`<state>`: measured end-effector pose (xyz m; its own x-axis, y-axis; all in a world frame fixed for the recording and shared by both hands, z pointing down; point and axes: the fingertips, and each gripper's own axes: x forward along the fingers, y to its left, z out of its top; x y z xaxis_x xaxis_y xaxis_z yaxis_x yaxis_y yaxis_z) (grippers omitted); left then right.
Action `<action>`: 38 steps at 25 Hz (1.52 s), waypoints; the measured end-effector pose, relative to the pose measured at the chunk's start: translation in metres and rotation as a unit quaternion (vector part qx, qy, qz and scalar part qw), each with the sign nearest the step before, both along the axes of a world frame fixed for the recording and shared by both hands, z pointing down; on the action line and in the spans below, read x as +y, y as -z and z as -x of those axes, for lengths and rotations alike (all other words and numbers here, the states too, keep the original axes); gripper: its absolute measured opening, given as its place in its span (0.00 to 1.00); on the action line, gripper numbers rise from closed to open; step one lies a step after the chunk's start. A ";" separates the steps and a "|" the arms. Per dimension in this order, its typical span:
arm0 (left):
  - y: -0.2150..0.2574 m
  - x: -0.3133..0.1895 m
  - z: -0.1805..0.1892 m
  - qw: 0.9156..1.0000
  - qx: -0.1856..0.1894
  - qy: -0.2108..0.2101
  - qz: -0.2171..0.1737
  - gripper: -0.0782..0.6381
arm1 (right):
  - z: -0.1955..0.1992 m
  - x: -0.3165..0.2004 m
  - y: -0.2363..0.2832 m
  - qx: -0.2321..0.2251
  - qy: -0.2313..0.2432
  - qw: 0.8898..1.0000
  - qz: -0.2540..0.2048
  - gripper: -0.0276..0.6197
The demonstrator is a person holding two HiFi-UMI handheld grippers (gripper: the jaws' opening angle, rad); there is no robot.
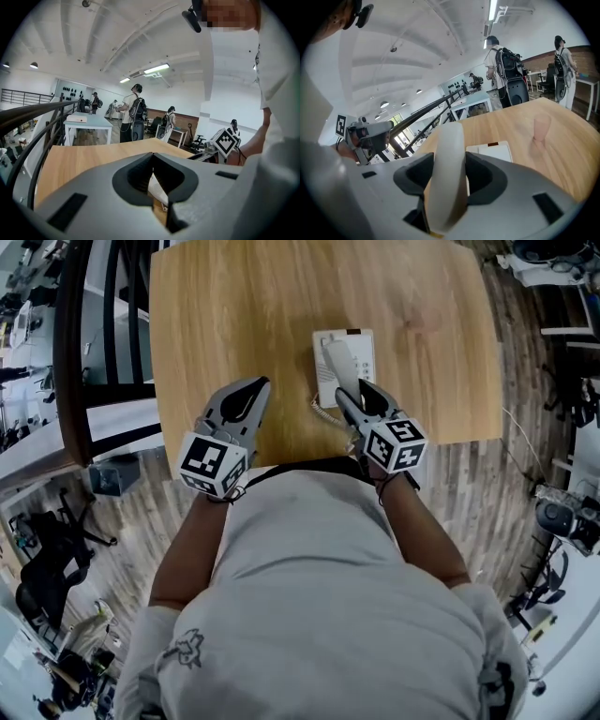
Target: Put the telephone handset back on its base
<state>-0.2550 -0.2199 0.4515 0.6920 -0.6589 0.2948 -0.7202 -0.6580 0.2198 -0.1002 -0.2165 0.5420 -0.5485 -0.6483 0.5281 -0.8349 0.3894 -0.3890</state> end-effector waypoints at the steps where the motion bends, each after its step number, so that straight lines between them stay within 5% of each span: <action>1: -0.006 -0.001 0.001 1.000 -0.003 0.000 0.004 0.12 | 0.001 -0.002 -0.005 0.003 -0.002 1.000 0.003 0.38; 19: -0.076 -0.025 -0.010 0.998 -0.015 -0.017 0.059 0.12 | 0.005 -0.037 -0.082 0.039 -0.039 0.997 0.053 0.38; 38: -0.096 -0.028 -0.001 0.996 -0.007 -0.012 0.083 0.12 | 0.007 -0.051 -0.115 0.075 -0.079 0.991 0.075 0.38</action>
